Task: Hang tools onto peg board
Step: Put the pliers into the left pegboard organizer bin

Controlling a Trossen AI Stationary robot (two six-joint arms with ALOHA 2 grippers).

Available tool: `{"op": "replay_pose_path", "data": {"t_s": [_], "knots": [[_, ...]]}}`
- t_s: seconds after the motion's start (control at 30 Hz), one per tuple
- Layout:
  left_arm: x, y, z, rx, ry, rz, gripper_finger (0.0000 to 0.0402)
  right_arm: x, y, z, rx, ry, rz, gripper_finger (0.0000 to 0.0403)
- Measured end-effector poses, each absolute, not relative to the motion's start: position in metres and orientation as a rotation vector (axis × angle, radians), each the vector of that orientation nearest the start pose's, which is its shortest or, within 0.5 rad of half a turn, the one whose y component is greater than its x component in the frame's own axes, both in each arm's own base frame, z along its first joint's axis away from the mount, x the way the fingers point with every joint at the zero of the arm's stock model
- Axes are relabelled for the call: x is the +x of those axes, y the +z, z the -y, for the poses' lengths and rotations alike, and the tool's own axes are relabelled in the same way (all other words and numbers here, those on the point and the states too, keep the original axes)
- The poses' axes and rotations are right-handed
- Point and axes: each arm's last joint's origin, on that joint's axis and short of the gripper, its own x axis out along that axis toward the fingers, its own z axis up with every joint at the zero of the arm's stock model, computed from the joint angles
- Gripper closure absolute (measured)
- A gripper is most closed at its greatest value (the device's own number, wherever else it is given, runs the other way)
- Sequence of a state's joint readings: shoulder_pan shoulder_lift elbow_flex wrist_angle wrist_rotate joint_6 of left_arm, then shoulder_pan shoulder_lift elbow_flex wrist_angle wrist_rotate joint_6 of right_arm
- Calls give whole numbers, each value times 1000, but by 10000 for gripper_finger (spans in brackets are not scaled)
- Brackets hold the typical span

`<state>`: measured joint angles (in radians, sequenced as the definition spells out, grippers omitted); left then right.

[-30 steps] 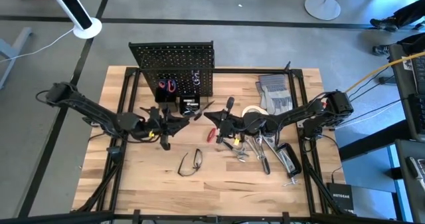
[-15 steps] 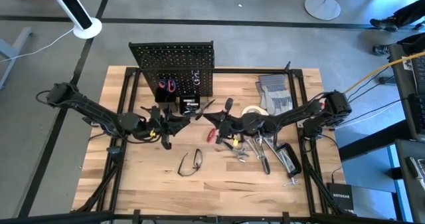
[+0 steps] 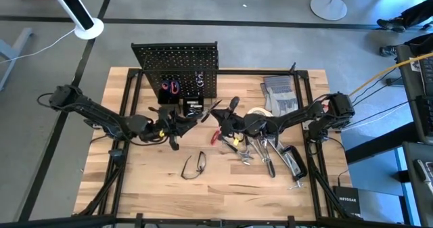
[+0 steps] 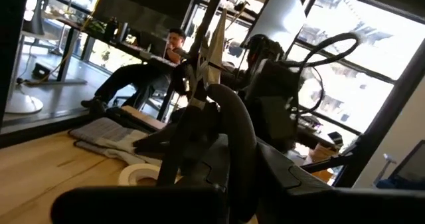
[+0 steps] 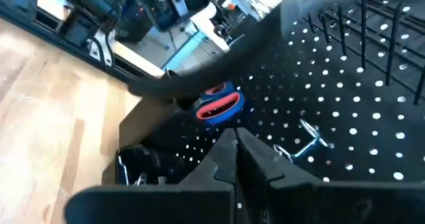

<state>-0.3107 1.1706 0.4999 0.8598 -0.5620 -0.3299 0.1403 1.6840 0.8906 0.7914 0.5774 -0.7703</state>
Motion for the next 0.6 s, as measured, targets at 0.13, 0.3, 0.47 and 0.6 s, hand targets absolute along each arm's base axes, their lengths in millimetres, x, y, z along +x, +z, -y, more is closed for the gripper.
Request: {"op": "replay_pose_path", "data": {"t_s": [0.13, 0.3, 0.47, 0.6], "knots": [[232, 257, 54, -408, 232, 212, 381, 356, 236, -37, -739, -366, -120, 398], [238, 253, 49, -406, 262, 221, 381, 356, 235, -36, -716, -374, -121, 398], [245, 246, 48, -397, 264, 204, 381, 355, 235, -36, -687, -375, -113, 398], [251, 236, 48, -387, 280, 174, 381, 356, 238, -37, -638, -355, -64, 398]]}}
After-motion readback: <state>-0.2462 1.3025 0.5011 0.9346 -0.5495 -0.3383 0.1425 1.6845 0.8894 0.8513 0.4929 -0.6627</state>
